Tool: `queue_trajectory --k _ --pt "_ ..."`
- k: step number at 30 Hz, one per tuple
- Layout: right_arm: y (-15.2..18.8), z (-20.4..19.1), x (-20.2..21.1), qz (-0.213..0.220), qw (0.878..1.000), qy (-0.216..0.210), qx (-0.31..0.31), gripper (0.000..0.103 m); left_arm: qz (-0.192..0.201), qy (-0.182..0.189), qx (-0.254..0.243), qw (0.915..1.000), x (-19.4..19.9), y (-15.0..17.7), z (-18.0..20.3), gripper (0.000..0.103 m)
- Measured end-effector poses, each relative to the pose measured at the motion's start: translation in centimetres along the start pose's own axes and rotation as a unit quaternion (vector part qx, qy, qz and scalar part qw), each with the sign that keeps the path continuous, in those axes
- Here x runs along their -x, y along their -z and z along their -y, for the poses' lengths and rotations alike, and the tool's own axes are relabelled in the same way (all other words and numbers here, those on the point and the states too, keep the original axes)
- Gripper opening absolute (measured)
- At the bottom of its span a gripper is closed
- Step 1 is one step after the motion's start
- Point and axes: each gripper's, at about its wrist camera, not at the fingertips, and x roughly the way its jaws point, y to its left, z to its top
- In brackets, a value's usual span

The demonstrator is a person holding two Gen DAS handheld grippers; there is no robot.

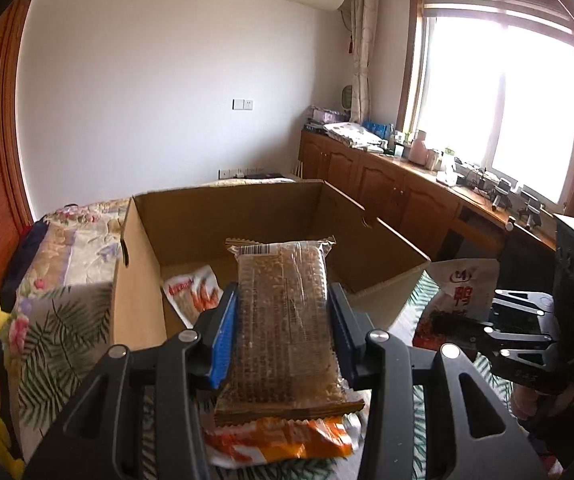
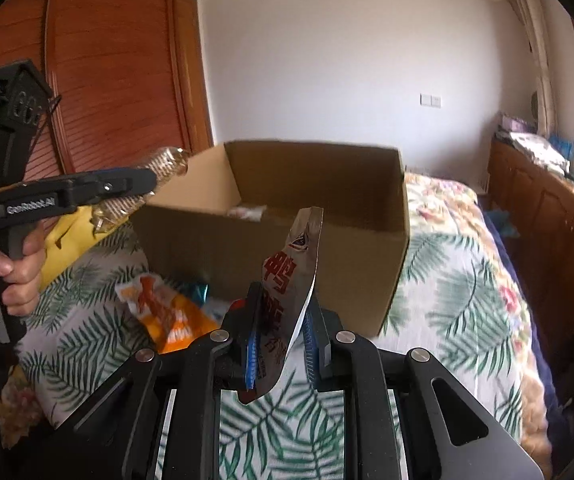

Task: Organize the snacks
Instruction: 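Carry the grain-bar pack with the left tool into the box while the right tool carries the duck-neck pouch there, then open both tools in the box and withdraw them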

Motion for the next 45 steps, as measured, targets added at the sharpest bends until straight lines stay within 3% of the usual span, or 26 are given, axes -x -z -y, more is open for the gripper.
queue_trajectory --k 11,20,36,38,45 --pt "-4.0 -0.2 -1.9 0.029 0.999 -0.009 0.022 0.016 0.001 -0.008 0.028 0.9996 -3.2 -2.0 -2.8 0.042" --pt "-5.6 0.6 -5.6 0.023 1.0 -0.008 0.014 0.016 -0.023 -0.018 0.04 0.9988 -6.2 -1.2 -3.7 0.042" --pt "-6.2 2.0 -9.2 -0.006 1.0 -0.013 -0.004 0.016 -0.044 -0.032 0.033 0.998 -8.2 -0.6 -3.2 0.045" --pt "-6.3 2.1 -9.6 -0.01 1.0 -0.017 -0.012 0.016 -0.043 -0.035 0.032 0.9979 -8.3 -0.5 -3.2 0.05" --pt "-6.1 1.4 -10.6 -0.023 1.0 -0.009 0.001 0.017 -0.043 -0.04 0.032 0.9978 -8.3 -0.3 -3.0 0.053"
